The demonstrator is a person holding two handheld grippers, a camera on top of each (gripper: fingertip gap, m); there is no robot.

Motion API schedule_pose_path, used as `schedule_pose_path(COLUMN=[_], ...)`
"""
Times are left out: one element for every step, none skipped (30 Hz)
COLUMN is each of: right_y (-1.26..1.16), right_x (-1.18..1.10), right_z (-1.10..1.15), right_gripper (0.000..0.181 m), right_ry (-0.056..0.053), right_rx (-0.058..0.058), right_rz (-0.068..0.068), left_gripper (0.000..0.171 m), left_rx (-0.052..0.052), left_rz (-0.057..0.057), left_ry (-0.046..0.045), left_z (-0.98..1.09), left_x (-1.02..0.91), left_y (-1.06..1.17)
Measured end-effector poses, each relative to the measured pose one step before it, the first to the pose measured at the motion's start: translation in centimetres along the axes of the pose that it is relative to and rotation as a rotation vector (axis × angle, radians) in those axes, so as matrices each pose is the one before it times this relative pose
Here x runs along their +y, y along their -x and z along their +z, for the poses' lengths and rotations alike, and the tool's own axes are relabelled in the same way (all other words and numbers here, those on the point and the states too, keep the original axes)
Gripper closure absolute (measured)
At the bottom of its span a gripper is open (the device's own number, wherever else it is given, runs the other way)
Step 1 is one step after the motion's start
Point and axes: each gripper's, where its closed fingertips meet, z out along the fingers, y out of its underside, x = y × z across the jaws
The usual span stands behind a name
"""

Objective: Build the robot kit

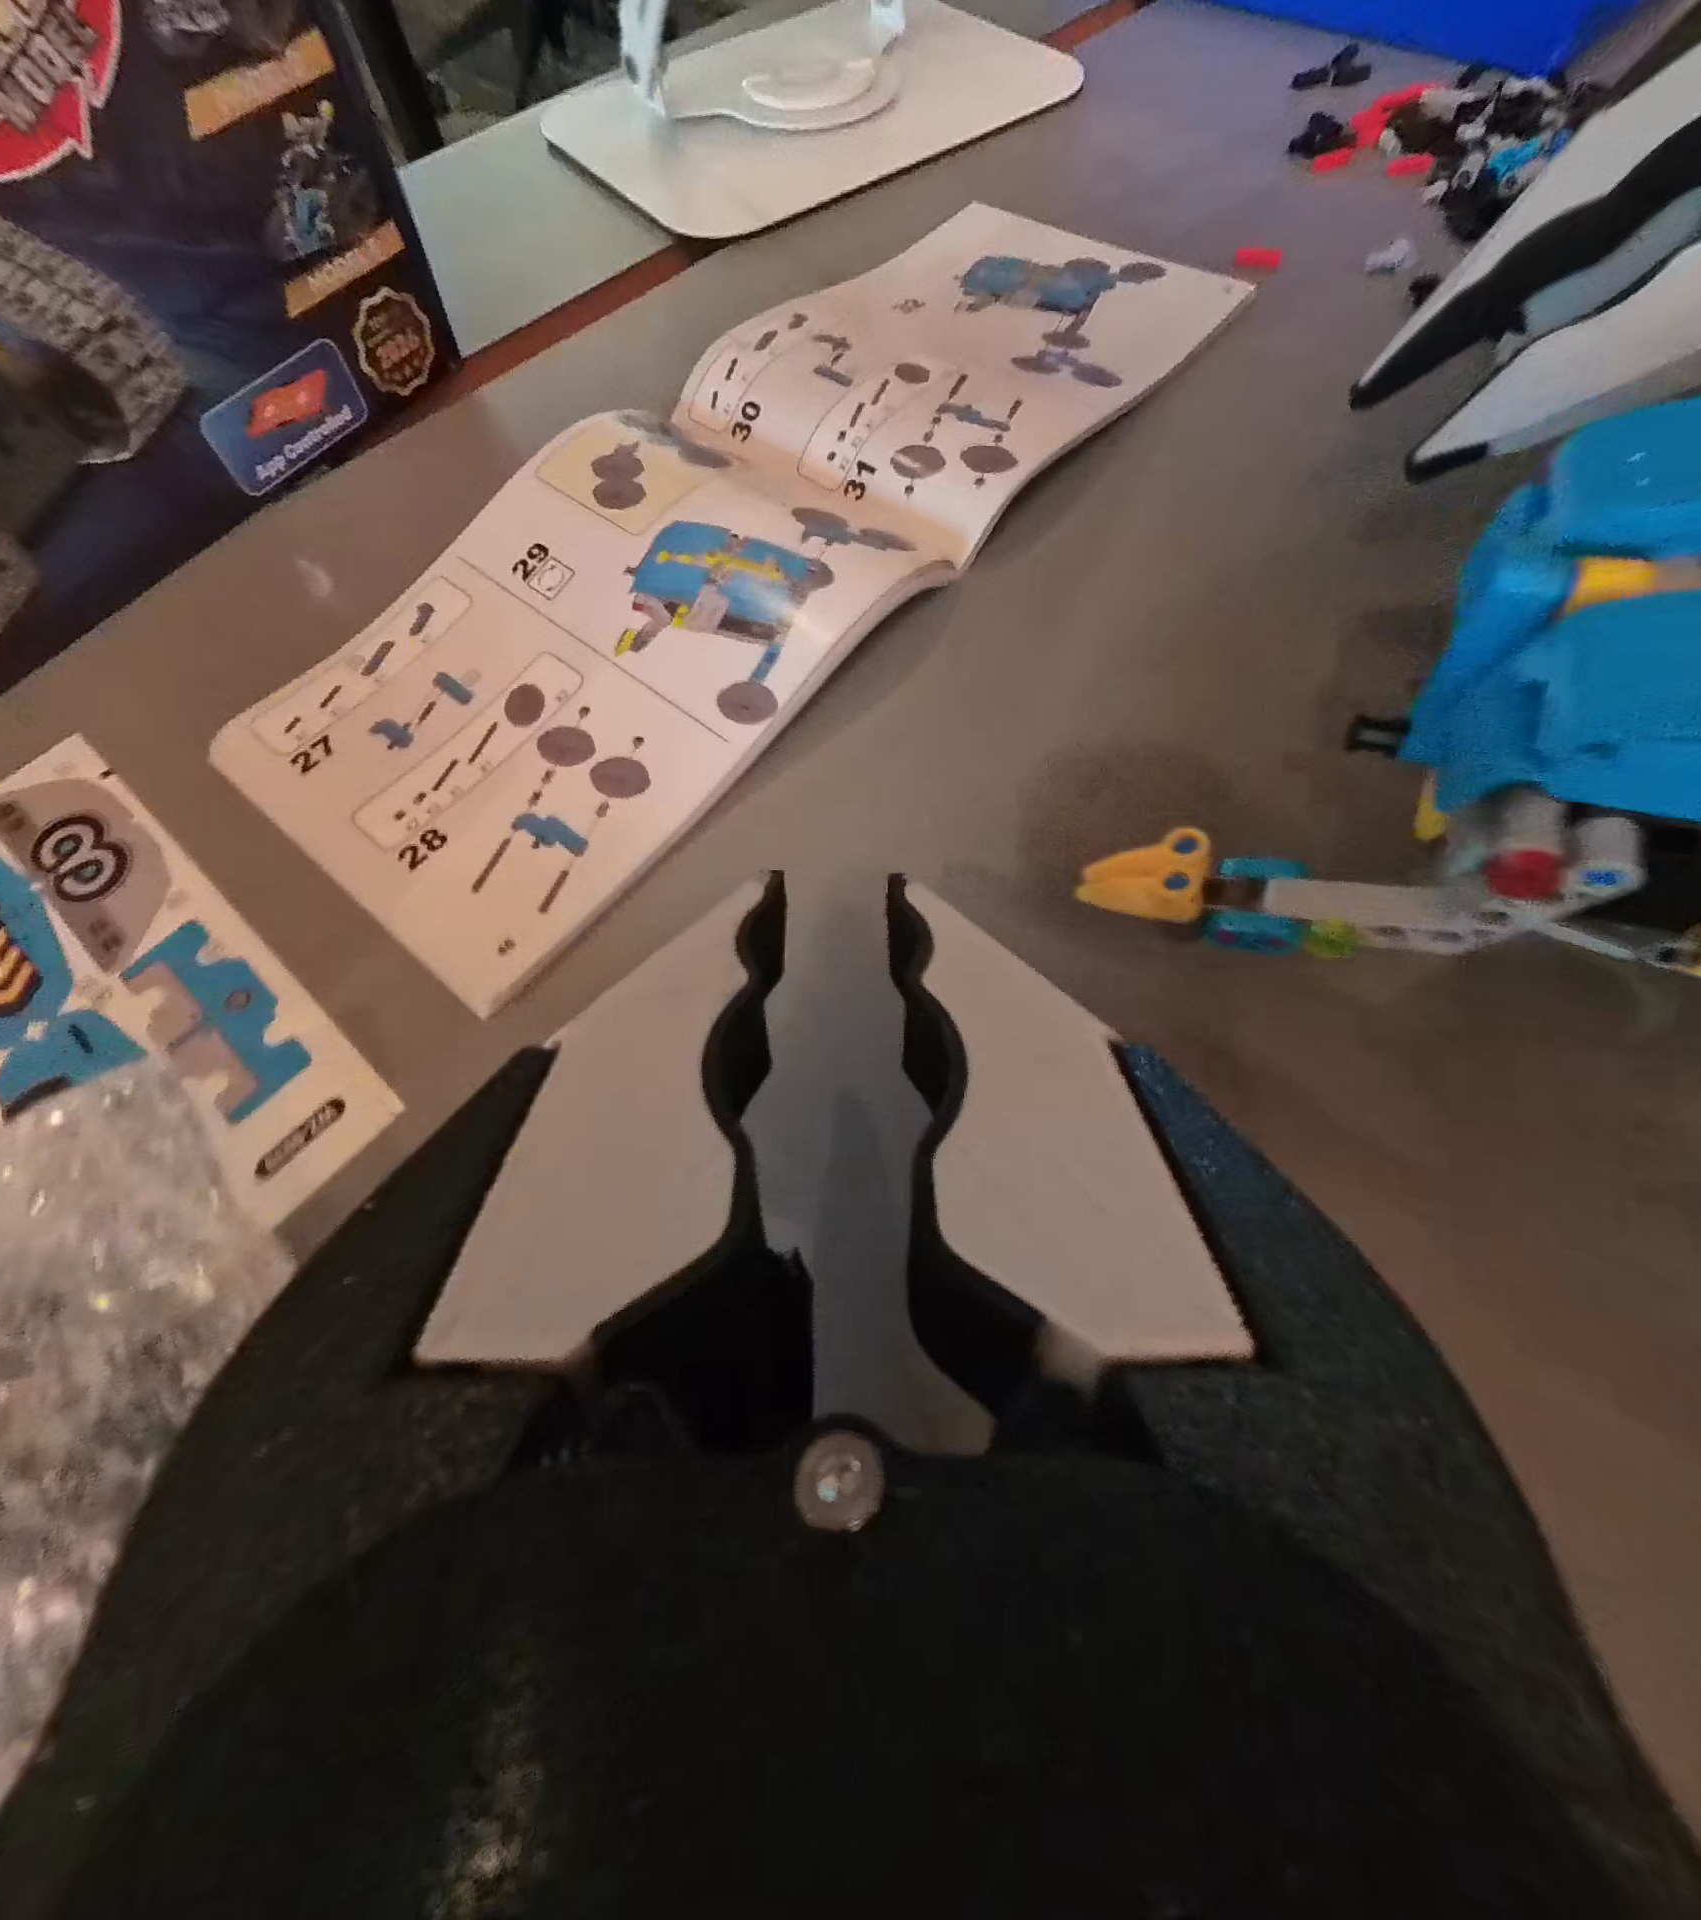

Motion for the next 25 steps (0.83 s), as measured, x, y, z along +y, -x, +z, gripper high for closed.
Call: schedule_pose_path(right_y=[-0.435, -0.388, -0.264, -0.163, -0.09, 0.003, 0.004, -0.128, -0.319, -0.322, -0.078, -0.007, -0.013, 0.042, 0.046, 0.055, 0.124, 0.074, 0.056, 0.034, 0.018, 0.037, 0.031, 0.034, 0.074], right_x=[-0.098, 0.022, 0.081, 0.11, 0.103, 0.027, 0.022, 0.16, 0.286, 0.336, 0.249, 0.027, -0.03, 0.058, 0.145, 0.14, 0.096, 0.043, -0.015, -0.021, 0.02, 0.053, 0.047, 0.024, 0.022], right_z=[0.044, 0.081, 0.12, 0.156, 0.153, 0.11, 0.116, 0.15, 0.2, 0.229, 0.211, 0.152, 0.097, 0.104, 0.13, 0.116, 0.064, 0.032, -0.012, -0.008, 0.009, 0.042, 0.03, 0.024, 0.006], right_gripper=[0.16, 0.159, 0.159, 0.158, 0.155, 0.153, 0.152, 0.151, 0.151, 0.149, 0.146, 0.143, 0.143, 0.143, 0.142, 0.141, 0.141, 0.141, 0.141, 0.141, 0.141, 0.141, 0.14, 0.14, 0.139], right_ry=[-0.0067, -0.002, 0.0009, 0.0021, 0.0027, -0.0012, -0.0022, 0.0045, 0.0098, 0.0108, 0.0166, 0.007, 0.0012, 0.006, 0.0123, 0.011, 0.0075, 0.0031, -0.0015, -0.0017, 0.0016, 0.004, 0.0037, 0.0019, 0.0015], right_rx=[0.0265, 0.0213, 0.0103, 0.0011, -0.0047, -0.0105, -0.0102, -0.0011, 0.0137, 0.0147, -0.0018, -0.0066, -0.0039, -0.0062, -0.0062, -0.0056, -0.009, -0.0042, -0.0013, -0.0017, -0.0019, -0.0036, -0.0031, -0.0022, -0.005], right_rz=[-0.012, -0.0065, 0.001, 0.0089, 0.0135, 0.0133, 0.0085, -0.0011, -0.009, -0.008, 0.0032, 0.0045, 0.0007, 0.0, 0.0018, 0.001, -0.0013, -0.0025, -0.0037, -0.0017, 0.0006, 0.0009, 0.0007, -0.0002, -0.0019], left_gripper=[0.153, 0.153, 0.153, 0.153, 0.153, 0.153, 0.153, 0.153, 0.153, 0.153, 0.153, 0.153, 0.153, 0.153, 0.153, 0.153, 0.153, 0.152, 0.152, 0.152, 0.152, 0.152, 0.152, 0.152, 0.152], left_rx=[0.0007, -0.0158, -0.0211, 0.0056, 0.0211, -0.0005, -0.0123, 0.0005, 0.007, 0.0064, 0.004, 0.0012, 0.0038, 0.016, 0.0223, 0.0177, 0.0139, 0.0127, 0.0101, 0.0067, 0.0036, -0.001, -0.0069, -0.0109, -0.0112], left_rz=[-0.0007, -0.0219, -0.0413, -0.0366, -0.0188, -0.0091, -0.005, -0.0046, -0.0101, -0.0131, -0.0119, -0.0125, -0.0199, -0.0278, -0.0252, -0.0207, -0.0191, -0.0162, -0.0119, -0.006, 0.001, 0.0067, 0.0109, 0.0144, 0.0168], left_ry=[0.01466, 0.03145, 0.04625, 0.03203, 0.00224, -0.01162, -0.0092, -0.00878, -0.00832, -0.0064, -0.00637, -0.0024, 0.00762, 0.01977, 0.01854, 0.00871, 0.00431, 0.00494, 0.00665, 0.00829, 0.00825, 0.00562, 0.00231, 0.00075, 0.00193], left_z=[0.596, 0.46, 0.222, -0.114, -0.39, -0.468, -0.426, -0.344, -0.32, -0.248, -0.128, 0.025, 0.185, 0.251, 0.186, 0.086, 0.035, 0.039, 0.064, 0.09, 0.088, 0.061, 0.038, 0.021, 0.031], left_x=[0.091, 0.501, 0.811, 0.669, 0.36, 0.219, 0.199, 0.098, -0.049, -0.133, -0.142, 0.006, 0.237, 0.33, 0.225, 0.099, 0.049, 0.072, 0.086, 0.101, 0.107, 0.084, 0.033, 0.028, 0.038], left_y=[0.458, 0.64, 0.638, 0.134, -0.178, 0.091, 0.267, 0.083, -0.005, 0.044, 0.134, 0.241, 0.249, 0.092, -0.033, 0.001, 0.024, 0.006, -0.006, -0.025, -0.056, -0.068, -0.027, -0.018, -0.047])
